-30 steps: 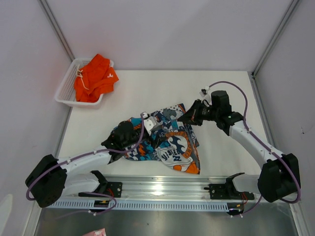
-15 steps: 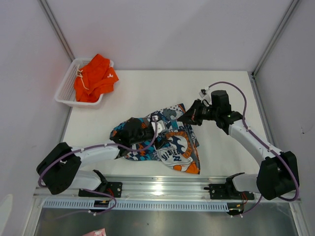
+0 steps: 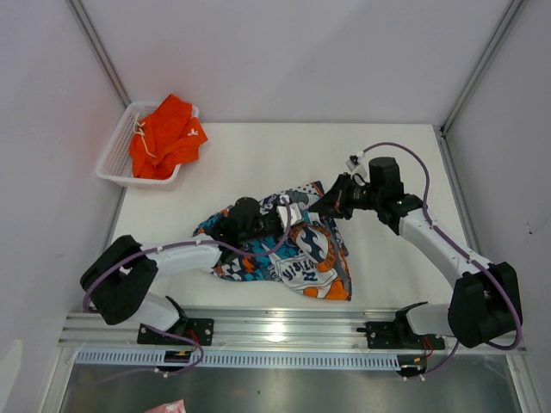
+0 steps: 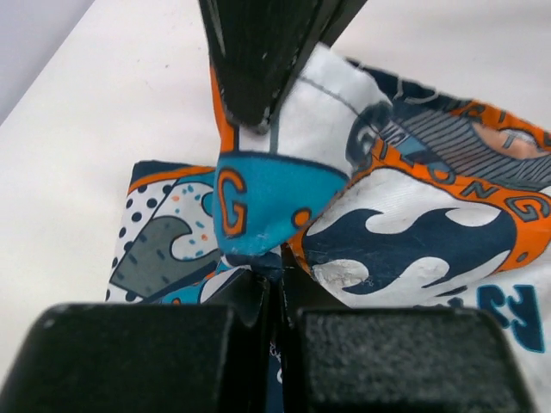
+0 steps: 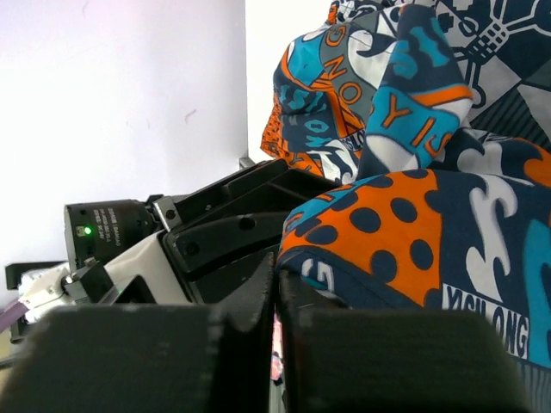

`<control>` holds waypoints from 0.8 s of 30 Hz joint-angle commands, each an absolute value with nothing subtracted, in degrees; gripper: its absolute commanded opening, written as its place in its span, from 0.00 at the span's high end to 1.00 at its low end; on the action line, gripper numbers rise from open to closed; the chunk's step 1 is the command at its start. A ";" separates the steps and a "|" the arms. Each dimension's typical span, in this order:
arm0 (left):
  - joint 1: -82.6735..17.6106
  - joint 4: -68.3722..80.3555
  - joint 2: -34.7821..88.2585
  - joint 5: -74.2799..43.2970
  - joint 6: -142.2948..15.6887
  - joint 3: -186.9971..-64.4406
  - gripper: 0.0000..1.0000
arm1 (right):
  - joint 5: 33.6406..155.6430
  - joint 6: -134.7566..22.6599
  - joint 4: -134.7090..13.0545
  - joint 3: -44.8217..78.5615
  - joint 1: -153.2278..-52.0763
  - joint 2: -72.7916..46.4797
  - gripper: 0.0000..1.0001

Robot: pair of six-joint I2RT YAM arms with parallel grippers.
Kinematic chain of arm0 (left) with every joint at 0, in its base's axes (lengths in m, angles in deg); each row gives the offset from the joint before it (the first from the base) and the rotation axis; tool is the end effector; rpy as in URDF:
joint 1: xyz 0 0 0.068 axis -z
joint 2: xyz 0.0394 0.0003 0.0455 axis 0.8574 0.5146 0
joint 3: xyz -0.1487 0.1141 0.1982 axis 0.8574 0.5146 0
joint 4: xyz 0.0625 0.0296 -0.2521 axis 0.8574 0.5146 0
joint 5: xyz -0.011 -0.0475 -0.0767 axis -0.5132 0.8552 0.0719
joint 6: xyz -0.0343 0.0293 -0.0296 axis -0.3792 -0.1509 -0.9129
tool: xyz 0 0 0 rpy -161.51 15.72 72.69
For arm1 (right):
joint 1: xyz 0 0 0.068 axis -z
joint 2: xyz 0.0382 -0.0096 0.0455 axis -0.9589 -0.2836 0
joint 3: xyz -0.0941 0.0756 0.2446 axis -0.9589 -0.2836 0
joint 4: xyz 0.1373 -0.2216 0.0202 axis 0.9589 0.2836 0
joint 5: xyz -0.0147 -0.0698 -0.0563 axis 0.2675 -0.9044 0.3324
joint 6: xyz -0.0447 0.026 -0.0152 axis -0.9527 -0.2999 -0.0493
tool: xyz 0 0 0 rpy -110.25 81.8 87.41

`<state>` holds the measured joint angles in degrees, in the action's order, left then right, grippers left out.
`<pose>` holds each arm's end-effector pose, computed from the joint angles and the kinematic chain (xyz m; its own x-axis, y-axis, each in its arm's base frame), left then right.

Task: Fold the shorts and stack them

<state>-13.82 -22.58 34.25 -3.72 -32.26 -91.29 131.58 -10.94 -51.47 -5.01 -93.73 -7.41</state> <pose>0.2075 -0.2261 0.2170 0.1337 0.3096 -0.9414 0.9077 0.3429 0.2417 0.2614 0.1228 0.2825 -0.9383 0.2521 -0.2367 -0.1116 0.4271 0.8973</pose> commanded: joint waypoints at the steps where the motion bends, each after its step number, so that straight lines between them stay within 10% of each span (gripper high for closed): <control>1: -13.24 -25.72 32.38 2.67 -31.85 -92.23 1.00 | 134.11 -12.49 -53.69 -4.18 -93.21 -7.75 0.91; 10: -14.73 -19.52 24.82 13.94 -38.88 -92.48 1.00 | 130.94 -25.33 -55.87 -8.55 -92.68 -2.41 0.34; 24: -15.79 -5.09 29.64 16.68 -43.90 -101.09 1.00 | 133.32 -25.86 -68.63 -19.74 -92.86 8.41 0.35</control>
<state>-15.42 -7.15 28.96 14.07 -42.69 -98.45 132.15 -24.12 -65.24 -19.37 -92.90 5.29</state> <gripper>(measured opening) 0.002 0.647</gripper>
